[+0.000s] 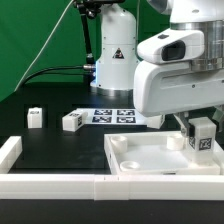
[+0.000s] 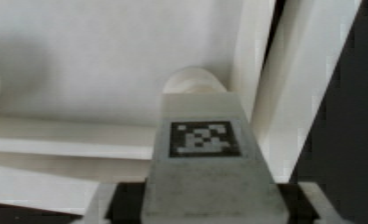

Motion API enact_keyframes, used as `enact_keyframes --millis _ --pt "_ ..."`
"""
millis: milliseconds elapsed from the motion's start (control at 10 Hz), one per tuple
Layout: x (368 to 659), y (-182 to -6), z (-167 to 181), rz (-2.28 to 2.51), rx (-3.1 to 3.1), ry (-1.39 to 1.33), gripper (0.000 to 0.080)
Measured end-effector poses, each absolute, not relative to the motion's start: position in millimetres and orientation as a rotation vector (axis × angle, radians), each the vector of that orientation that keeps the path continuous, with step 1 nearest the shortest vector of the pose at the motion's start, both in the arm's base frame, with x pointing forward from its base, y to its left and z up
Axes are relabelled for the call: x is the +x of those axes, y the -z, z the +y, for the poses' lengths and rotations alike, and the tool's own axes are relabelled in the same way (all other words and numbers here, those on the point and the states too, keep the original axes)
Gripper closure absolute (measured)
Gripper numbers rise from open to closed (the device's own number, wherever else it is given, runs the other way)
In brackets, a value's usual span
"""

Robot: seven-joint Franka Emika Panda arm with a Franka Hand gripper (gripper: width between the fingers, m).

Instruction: Assemble one leg

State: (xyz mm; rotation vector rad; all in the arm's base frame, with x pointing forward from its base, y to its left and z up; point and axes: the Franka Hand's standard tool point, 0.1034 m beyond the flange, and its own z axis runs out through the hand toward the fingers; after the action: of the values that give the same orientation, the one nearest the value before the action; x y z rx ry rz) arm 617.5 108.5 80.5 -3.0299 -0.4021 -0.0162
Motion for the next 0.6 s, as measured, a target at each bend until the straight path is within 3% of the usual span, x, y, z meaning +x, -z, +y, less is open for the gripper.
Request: enact_keyframes --millis 400,600 --pt "617.4 -80.4 108.7 -0.342 -3.037 0.013 0.0508" --pt "619.2 -80.4 105.6 0.011 -3.031 0.010 0.0508"
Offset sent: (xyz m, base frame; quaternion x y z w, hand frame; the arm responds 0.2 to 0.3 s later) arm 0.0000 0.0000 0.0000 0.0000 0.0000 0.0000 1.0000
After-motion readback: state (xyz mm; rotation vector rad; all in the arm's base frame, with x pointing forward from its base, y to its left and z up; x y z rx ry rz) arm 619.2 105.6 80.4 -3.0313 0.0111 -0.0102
